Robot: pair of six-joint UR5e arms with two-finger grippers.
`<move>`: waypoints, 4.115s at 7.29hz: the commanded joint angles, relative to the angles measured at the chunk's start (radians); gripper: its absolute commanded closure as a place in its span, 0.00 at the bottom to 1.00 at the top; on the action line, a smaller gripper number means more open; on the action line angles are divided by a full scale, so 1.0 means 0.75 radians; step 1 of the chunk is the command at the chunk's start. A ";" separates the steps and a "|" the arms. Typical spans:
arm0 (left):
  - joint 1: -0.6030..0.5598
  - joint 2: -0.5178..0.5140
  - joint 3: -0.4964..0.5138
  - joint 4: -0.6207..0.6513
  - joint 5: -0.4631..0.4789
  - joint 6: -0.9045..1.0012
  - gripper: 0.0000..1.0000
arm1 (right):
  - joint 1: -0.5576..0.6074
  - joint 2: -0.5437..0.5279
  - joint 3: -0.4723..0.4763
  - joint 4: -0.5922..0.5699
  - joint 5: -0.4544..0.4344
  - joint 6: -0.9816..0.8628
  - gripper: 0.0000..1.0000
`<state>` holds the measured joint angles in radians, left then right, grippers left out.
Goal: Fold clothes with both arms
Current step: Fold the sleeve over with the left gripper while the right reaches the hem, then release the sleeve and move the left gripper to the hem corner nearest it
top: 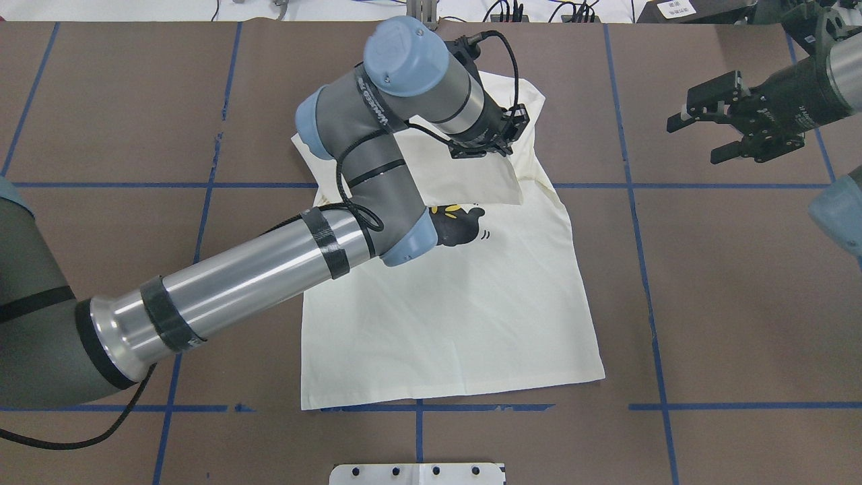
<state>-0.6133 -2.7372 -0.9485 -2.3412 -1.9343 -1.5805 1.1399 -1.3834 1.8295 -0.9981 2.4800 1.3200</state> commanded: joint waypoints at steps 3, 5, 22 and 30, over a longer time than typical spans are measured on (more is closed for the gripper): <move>0.041 0.118 -0.204 -0.029 0.076 -0.077 0.12 | -0.067 0.006 0.005 0.003 -0.054 0.023 0.00; 0.002 0.447 -0.713 0.243 0.021 -0.059 0.15 | -0.359 0.018 0.115 -0.013 -0.401 0.276 0.00; -0.025 0.854 -1.144 0.332 0.031 -0.028 0.16 | -1.289 -0.401 0.322 -0.017 -1.315 0.821 1.00; 0.683 1.183 -1.525 1.058 0.567 -0.570 0.33 | -1.244 -0.412 0.377 -0.017 -1.304 0.805 1.00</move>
<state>-0.1172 -1.8534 -2.1007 -1.5675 -1.5138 -1.9883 0.2070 -1.6918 2.1114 -1.0109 1.5023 1.9237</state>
